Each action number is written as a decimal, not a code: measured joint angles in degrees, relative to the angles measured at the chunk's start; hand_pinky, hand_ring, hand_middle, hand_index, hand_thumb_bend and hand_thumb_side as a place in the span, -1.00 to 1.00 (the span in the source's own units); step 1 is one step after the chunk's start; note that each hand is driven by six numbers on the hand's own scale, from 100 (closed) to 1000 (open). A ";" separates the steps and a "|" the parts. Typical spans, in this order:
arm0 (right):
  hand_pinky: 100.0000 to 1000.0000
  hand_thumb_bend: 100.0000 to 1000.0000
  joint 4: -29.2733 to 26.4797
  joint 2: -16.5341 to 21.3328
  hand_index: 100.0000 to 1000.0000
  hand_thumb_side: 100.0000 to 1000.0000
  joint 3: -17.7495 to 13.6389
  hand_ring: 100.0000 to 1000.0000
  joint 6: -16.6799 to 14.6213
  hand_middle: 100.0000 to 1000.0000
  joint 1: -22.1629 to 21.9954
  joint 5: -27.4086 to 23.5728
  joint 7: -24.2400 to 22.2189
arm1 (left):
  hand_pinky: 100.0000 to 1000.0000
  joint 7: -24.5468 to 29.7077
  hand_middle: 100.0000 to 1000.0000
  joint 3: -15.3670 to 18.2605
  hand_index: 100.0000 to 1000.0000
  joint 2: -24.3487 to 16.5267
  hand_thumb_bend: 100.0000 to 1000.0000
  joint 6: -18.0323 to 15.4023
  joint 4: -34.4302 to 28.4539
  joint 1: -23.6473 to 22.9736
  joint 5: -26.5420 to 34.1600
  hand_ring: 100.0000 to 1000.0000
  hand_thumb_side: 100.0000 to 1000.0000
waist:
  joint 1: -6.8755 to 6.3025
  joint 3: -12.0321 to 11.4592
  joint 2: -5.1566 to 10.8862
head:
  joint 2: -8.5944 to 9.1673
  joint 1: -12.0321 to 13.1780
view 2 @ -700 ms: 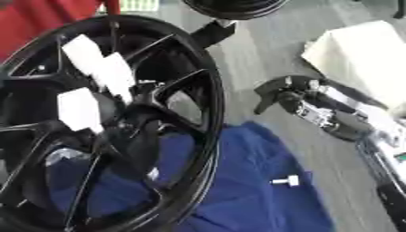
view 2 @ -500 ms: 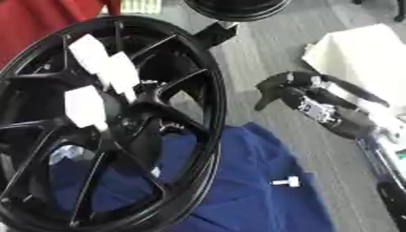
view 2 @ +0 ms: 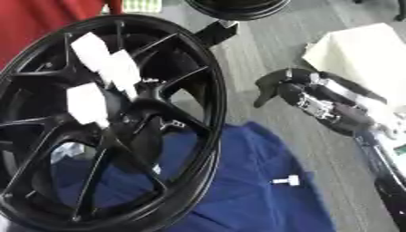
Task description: Pull the pin out of the wheel hub.
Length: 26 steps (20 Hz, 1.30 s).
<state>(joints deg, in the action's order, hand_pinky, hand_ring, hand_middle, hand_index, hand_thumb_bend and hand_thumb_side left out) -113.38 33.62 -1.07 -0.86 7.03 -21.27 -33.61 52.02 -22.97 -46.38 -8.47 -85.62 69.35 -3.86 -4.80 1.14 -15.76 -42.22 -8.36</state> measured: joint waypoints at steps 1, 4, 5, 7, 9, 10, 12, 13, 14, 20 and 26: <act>1.00 -1.00 0.00 0.00 0.57 0.25 0.00 0.38 0.01 0.14 0.01 0.00 -0.01 | 0.87 0.00 0.63 -0.34 0.76 -0.03 -0.33 -0.31 -0.37 -0.27 -0.55 0.77 -0.62 | 0.00 0.04 0.00 | 0.04 -0.13; 1.00 -1.00 0.00 0.00 0.57 0.26 0.01 0.38 0.01 0.14 0.09 0.00 -0.05 | 0.88 -0.07 0.64 -1.72 0.74 -0.66 -0.20 -1.62 -1.39 -1.24 -2.83 0.76 -0.48 | 0.00 0.22 -0.06 | 0.31 -0.37; 1.00 -1.00 0.00 0.00 0.57 0.26 0.01 0.38 0.02 0.14 0.14 0.00 -0.11 | 0.88 -0.11 0.64 -2.17 0.74 -0.85 -0.18 -1.97 -1.46 -1.44 -3.63 0.76 -0.45 | -0.01 0.23 -0.17 | 0.52 -0.39; 1.00 -1.00 0.00 0.00 0.57 0.27 0.03 0.38 0.10 0.14 0.32 0.02 -0.34 | 0.89 -0.27 0.64 -2.90 0.74 -0.97 -0.14 -2.65 -1.44 -1.71 -5.36 0.78 -0.41 | -0.03 0.26 -0.36 | 0.66 -0.39; 1.00 -1.00 0.00 0.00 0.57 0.26 0.04 0.38 0.17 0.14 0.48 0.09 -0.41 | 0.90 -0.48 0.65 -3.61 0.76 -0.96 -0.09 -3.37 -1.16 -1.71 -6.84 0.79 -0.40 | -0.06 0.35 -0.51 | 0.97 -0.40; 1.00 -1.00 0.00 0.00 0.57 0.26 0.04 0.38 0.19 0.14 0.54 0.17 -0.43 | 0.91 -0.62 0.65 -3.96 0.76 -0.90 -0.08 -3.65 -1.02 -1.67 -7.40 0.79 -0.39 | -0.08 0.44 -0.55 | 1.03 -0.39; 1.00 -1.00 0.00 0.00 0.56 0.26 0.06 0.38 0.19 0.14 0.56 0.34 -0.45 | 0.91 -0.81 0.66 -4.67 0.77 -0.59 -0.08 -4.12 -0.47 -1.20 -8.61 0.80 -0.39 | -0.10 0.69 -0.62 | 1.05 -0.36; 1.00 -1.00 0.00 0.00 0.56 0.26 0.06 0.38 0.17 0.14 0.59 0.42 -0.47 | 0.91 -0.91 0.66 -4.95 0.77 -0.20 -0.08 -4.30 -0.12 -0.87 -9.27 0.80 -0.39 | -0.10 0.83 -0.72 | 1.07 -0.32; 1.00 -1.00 0.00 0.00 0.56 0.27 0.07 0.38 0.16 0.14 0.60 0.49 -0.49 | 0.91 -1.00 0.66 -5.20 0.78 0.26 -0.09 -4.40 0.34 -0.55 -9.88 0.80 -0.37 | -0.10 0.95 -0.85 | 1.07 -0.27; 1.00 -1.00 0.00 -0.02 0.56 0.26 0.18 0.38 0.17 0.14 1.00 0.97 -0.77 | 0.89 -1.55 0.68 -7.03 0.80 2.94 -0.14 -4.95 3.78 0.88 -12.25 0.80 -0.33 | -0.11 1.46 -1.42 | 1.13 0.09; 1.00 -1.00 0.00 -0.10 0.56 0.29 0.40 0.38 0.13 0.14 1.03 1.30 -0.92 | 0.87 -2.21 0.69 -8.80 0.78 5.44 -0.23 -5.62 6.38 2.21 -12.56 0.80 -0.26 | -0.11 1.76 -1.90 | 1.13 0.58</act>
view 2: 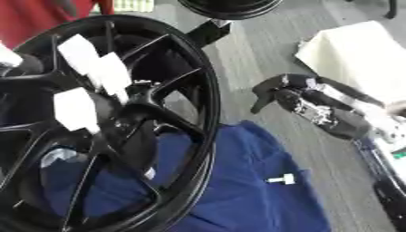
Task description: Pull the pin out of the wheel hub.
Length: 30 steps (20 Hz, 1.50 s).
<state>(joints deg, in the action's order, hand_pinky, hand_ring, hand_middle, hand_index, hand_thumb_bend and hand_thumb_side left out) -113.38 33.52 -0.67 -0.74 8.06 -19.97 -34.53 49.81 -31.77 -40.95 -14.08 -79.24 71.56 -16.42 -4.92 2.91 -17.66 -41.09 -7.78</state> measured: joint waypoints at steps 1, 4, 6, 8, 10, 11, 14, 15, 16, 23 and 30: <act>1.00 -1.00 0.00 -0.02 0.56 0.29 0.01 0.38 0.00 0.15 0.01 0.08 -0.01 | 0.86 -0.08 0.69 -0.31 0.78 0.31 -0.25 -0.08 0.29 0.09 0.07 0.79 -0.22 | 0.00 0.11 -0.13 | 0.00 0.11; 1.00 -1.00 0.00 -0.07 0.56 0.30 0.02 0.38 0.03 0.15 0.03 0.23 -0.03 | 0.86 -0.26 0.68 -1.22 0.77 0.96 -0.26 -0.26 1.04 0.14 0.32 0.79 -0.20 | -0.04 0.25 -0.40 | 0.07 0.38; 1.00 -1.00 0.00 -0.10 0.56 0.30 0.03 0.38 0.11 0.15 0.08 0.28 -0.11 | 0.86 -0.28 0.68 -1.53 0.77 1.29 -0.25 -0.28 1.62 0.24 0.32 0.79 -0.20 | -0.08 0.38 -0.54 | 0.20 0.65; 1.00 -1.00 0.00 -0.27 0.56 0.30 0.05 0.38 0.20 0.15 0.30 0.35 -0.20 | 0.86 -0.36 0.68 -1.61 0.76 1.59 -0.21 -0.36 2.25 0.48 0.12 0.79 -0.19 | -0.10 0.66 -0.83 | 0.44 0.83; 1.00 -1.00 0.00 -0.51 0.56 0.31 0.09 0.38 0.25 0.15 0.48 0.49 -0.24 | 0.85 -0.49 0.67 -1.90 0.75 2.01 -0.21 -0.49 3.01 0.53 -0.41 0.79 -0.20 | -0.20 0.82 -1.01 | 0.49 1.08; 1.00 -1.00 0.00 -0.52 0.56 0.31 0.13 0.38 0.25 0.15 0.48 0.53 -0.25 | 0.85 -0.54 0.67 -1.93 0.75 2.21 -0.21 -0.55 3.41 0.54 -0.71 0.79 -0.21 | -0.24 0.93 -1.05 | 0.64 1.16; 1.00 -1.00 0.00 -0.56 0.56 0.28 0.21 0.38 0.30 0.15 0.48 0.71 -0.29 | 0.85 -0.81 0.67 -2.21 0.74 2.60 -0.18 -0.81 4.63 0.58 -1.71 0.79 -0.26 | -0.26 1.03 -1.16 | 0.95 1.33; 1.00 -1.00 0.00 -0.60 0.56 0.32 0.23 0.38 0.34 0.15 0.48 0.74 -0.32 | 0.85 -0.90 0.67 -2.23 0.73 2.76 -0.16 -0.91 5.01 0.58 -2.09 0.79 -0.32 | -0.28 1.03 -1.20 | 0.96 1.39; 1.00 -1.00 0.00 -0.68 0.56 0.32 0.27 0.38 0.39 0.15 0.48 0.77 -0.34 | 0.85 -1.00 0.67 -2.23 0.73 2.77 -0.16 -1.00 5.38 0.60 -2.50 0.79 -0.32 | -0.32 1.05 -1.29 | 0.98 1.45; 1.00 -1.00 0.00 -1.04 0.57 0.33 0.33 0.38 0.59 0.15 0.48 1.31 -0.52 | 0.84 -1.34 0.59 -2.04 0.71 3.23 -0.14 -1.35 7.55 0.62 -5.25 0.76 -0.49 | -0.50 1.25 -1.55 | 1.42 1.65; 1.00 -1.00 0.00 -1.10 0.57 0.34 0.34 0.38 0.91 0.15 0.47 1.90 -0.65 | 0.77 -1.23 0.44 -0.79 0.61 3.24 -0.45 -1.23 8.28 0.65 -5.33 0.68 -0.75 | -0.57 1.22 -1.77 | 1.42 1.65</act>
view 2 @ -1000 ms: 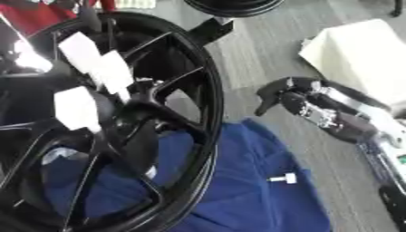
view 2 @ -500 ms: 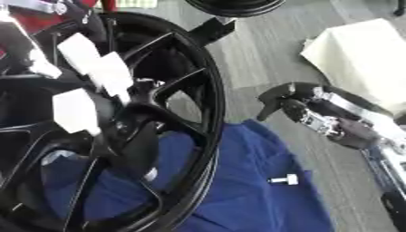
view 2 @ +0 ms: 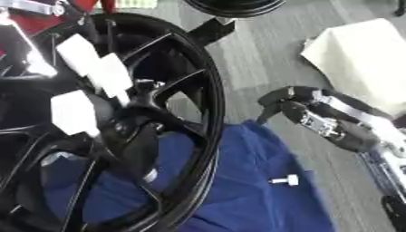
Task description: Pull the pin out of the wheel hub.
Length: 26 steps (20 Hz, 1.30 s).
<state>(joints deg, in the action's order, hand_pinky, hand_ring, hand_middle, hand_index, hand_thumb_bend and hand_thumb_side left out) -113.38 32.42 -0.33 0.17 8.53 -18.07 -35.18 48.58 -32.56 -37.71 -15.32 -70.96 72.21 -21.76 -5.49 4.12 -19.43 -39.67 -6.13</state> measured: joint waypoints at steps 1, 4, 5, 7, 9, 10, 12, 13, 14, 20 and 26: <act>1.00 -1.00 0.00 -0.02 0.57 0.34 0.00 0.38 0.03 0.15 0.00 0.10 0.01 | 0.76 0.10 0.42 0.00 0.60 0.00 -0.48 0.10 -0.03 0.00 0.55 0.67 -0.77 | 0.00 0.00 -0.02 | 0.00 0.00; 1.00 -1.00 0.00 -0.23 0.57 0.35 0.00 0.38 0.12 0.15 -0.02 0.34 0.01 | 0.75 0.53 0.41 0.00 0.58 0.00 -0.50 0.53 -0.50 0.02 1.95 0.66 -0.78 | 0.00 -0.06 -0.02 | 0.00 0.00; 1.00 -1.00 0.00 -0.33 0.57 0.35 0.00 0.38 0.16 0.15 -0.03 0.36 0.03 | 0.74 0.69 0.40 0.00 0.57 0.00 -0.54 0.69 -0.72 0.04 2.24 0.65 -0.77 | 0.00 -0.10 -0.03 | 0.00 0.00; 1.00 -1.00 0.00 -0.39 0.57 0.35 0.00 0.38 0.20 0.15 -0.03 0.41 0.05 | 0.72 0.99 0.38 0.01 0.55 0.00 -0.58 0.99 -1.06 0.08 2.83 0.64 -0.78 | 0.00 -0.11 -0.04 | 0.00 0.01; 1.00 -1.00 0.00 -0.40 0.57 0.35 0.00 0.38 0.23 0.15 -0.03 0.46 0.06 | 0.72 1.23 0.38 0.01 0.55 0.00 -0.60 1.23 -1.44 0.15 3.59 0.63 -0.78 | 0.00 -0.11 -0.08 | 0.00 0.01; 1.00 -1.00 0.00 -0.40 0.57 0.35 0.00 0.38 0.25 0.15 -0.03 0.57 0.06 | 0.72 1.34 0.37 0.01 0.54 0.00 -0.60 1.34 -1.57 0.18 3.99 0.63 -0.78 | 0.00 -0.11 -0.10 | 0.00 0.01; 1.00 -1.00 0.00 -0.41 0.57 0.35 0.00 0.39 0.27 0.15 -0.03 0.67 0.08 | 0.69 1.56 0.24 0.00 0.44 0.00 -0.68 1.56 -1.83 0.28 4.61 0.57 -0.77 | 0.00 -0.11 -0.11 | 0.00 0.02; 1.00 -1.00 0.00 -0.41 0.57 0.35 0.00 0.39 0.32 0.16 -0.02 0.72 0.13 | 0.65 1.68 0.11 0.00 0.32 0.00 -0.74 1.68 -1.96 0.33 4.88 0.48 -0.78 | 0.00 -0.11 -0.13 | 0.00 0.02; 1.00 -1.00 0.00 -0.41 0.58 0.36 0.00 0.39 0.37 0.16 -0.02 0.78 0.17 | 0.62 1.79 0.02 -0.01 0.22 0.00 -0.77 1.79 -2.11 0.33 5.15 0.42 -0.78 | 0.00 -0.11 -0.17 | 0.00 0.02; 1.00 -1.00 0.00 -0.45 0.58 0.36 0.00 0.39 0.73 0.16 -0.02 0.81 0.52 | 0.46 2.42 -0.36 -0.02 -0.21 0.00 -0.89 2.46 -2.42 0.34 6.39 0.10 -0.75 | 0.00 -0.11 -0.22 | 0.00 0.02; 1.00 -1.00 0.00 -0.47 0.58 0.35 0.00 0.39 0.83 0.16 -0.02 0.79 0.48 | 0.34 2.81 -0.55 1.23 -0.51 0.00 -0.96 3.38 -2.78 0.61 7.23 -0.05 -0.62 | 0.00 -0.21 -0.22 | -0.01 0.02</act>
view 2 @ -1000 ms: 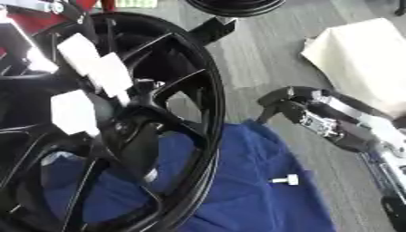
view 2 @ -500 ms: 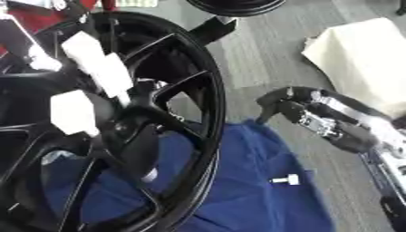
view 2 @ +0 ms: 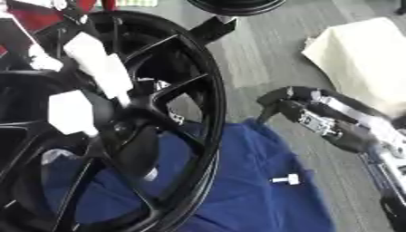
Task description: Pull the pin out of the wheel hub.
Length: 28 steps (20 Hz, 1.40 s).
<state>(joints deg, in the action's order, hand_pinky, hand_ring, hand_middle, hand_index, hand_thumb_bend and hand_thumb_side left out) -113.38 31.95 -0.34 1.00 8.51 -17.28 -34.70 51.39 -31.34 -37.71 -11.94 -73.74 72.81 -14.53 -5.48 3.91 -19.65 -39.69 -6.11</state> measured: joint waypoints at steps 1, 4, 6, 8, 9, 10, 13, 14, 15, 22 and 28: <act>1.00 -1.00 0.00 0.00 0.58 0.35 0.00 0.39 0.01 0.16 0.00 -0.02 -0.01 | 0.33 0.09 -0.57 0.61 -0.54 0.00 -0.96 0.26 -0.12 0.25 0.18 -0.06 -0.61 | 0.00 0.00 0.00 | 0.00 0.00; 1.00 -1.00 0.00 0.00 0.58 0.35 -0.02 0.39 0.01 0.16 -0.02 -0.11 -0.02 | 0.31 0.29 -0.63 2.76 -0.59 -0.05 -0.99 1.26 -0.55 0.64 0.74 -0.09 -0.59 | 0.03 -0.01 0.01 | -0.01 0.00; 1.00 -1.00 0.00 0.00 0.58 0.34 -0.05 0.39 -0.01 0.16 -0.10 -0.23 -0.03 | 0.31 0.45 -0.66 4.45 -0.62 -0.14 -1.00 1.99 -0.86 1.01 0.97 -0.10 -0.59 | 0.08 -0.08 0.03 | -0.03 0.00; 1.00 -1.00 0.00 0.00 0.58 0.34 -0.23 0.39 -0.03 0.16 -0.49 -0.31 -0.01 | 0.31 0.55 -0.70 6.25 -0.63 -0.64 -1.00 2.67 -1.12 1.32 1.12 -0.11 -0.60 | 0.09 -0.31 0.08 | -0.07 -0.03; 1.00 -1.00 0.00 0.00 0.58 0.34 -0.34 0.39 -0.04 0.16 -0.52 -0.37 0.00 | 0.31 0.58 -0.70 7.18 -0.63 -1.01 -1.00 2.98 -1.17 1.37 1.15 -0.11 -0.60 | 0.09 -0.45 0.17 | -0.08 -0.06; 1.00 -1.00 0.00 0.00 0.58 0.34 -0.37 0.39 -0.05 0.16 -0.54 -0.42 0.01 | 0.31 0.61 -0.72 8.13 -0.63 -1.47 -1.00 3.28 -1.27 1.37 1.20 -0.12 -0.60 | 0.11 -0.50 0.25 | -0.10 -0.11; 1.00 -1.00 0.00 0.00 0.58 0.33 -0.40 0.39 -0.14 0.16 -1.04 -0.47 0.08 | 0.30 0.65 -0.74 11.48 -0.64 -2.74 -1.00 4.27 -1.36 1.38 1.58 -0.13 -0.64 | 0.22 -1.10 0.58 | -0.60 -0.36; 1.00 -1.00 0.00 0.01 0.58 0.32 -0.47 0.39 -0.19 0.16 -1.26 -0.48 0.13 | 0.30 0.64 -0.74 12.96 -0.64 -3.29 -1.00 4.64 -1.09 1.38 1.86 -0.13 -0.64 | 0.29 -1.43 0.84 | -0.82 -0.50; 1.00 -1.00 0.00 0.02 0.58 0.32 -0.67 0.39 -0.27 0.16 -1.59 -0.51 0.21 | 0.31 0.64 -0.74 14.62 -0.64 -4.01 -1.00 5.03 -0.69 1.35 2.04 -0.13 -0.64 | 0.34 -1.90 1.09 | -1.11 -0.59; 1.00 -1.00 0.00 0.31 0.58 0.24 -2.15 0.39 -1.24 0.16 -3.50 -1.77 1.21 | 0.28 -1.38 -0.76 26.30 -0.64 -12.84 -1.00 7.43 3.87 -5.66 1.87 -0.16 -0.66 | 1.10 -5.67 3.77 | -3.74 -1.31; 1.00 -1.00 0.00 0.60 0.58 0.20 -3.71 0.39 -2.62 0.16 -5.37 -3.66 2.62 | 0.27 -6.72 -0.77 33.07 -0.60 -20.55 -1.00 8.05 5.32 -17.28 3.27 -0.16 -0.68 | 2.84 -8.80 4.86 | -4.12 -1.65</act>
<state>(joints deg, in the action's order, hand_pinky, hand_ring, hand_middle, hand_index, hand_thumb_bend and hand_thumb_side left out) -113.39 32.55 -4.05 -1.63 3.14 -20.94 -32.08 44.67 1.74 -58.26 -3.89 -68.42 55.53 -11.27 -2.64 -4.89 -14.79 -43.80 -7.76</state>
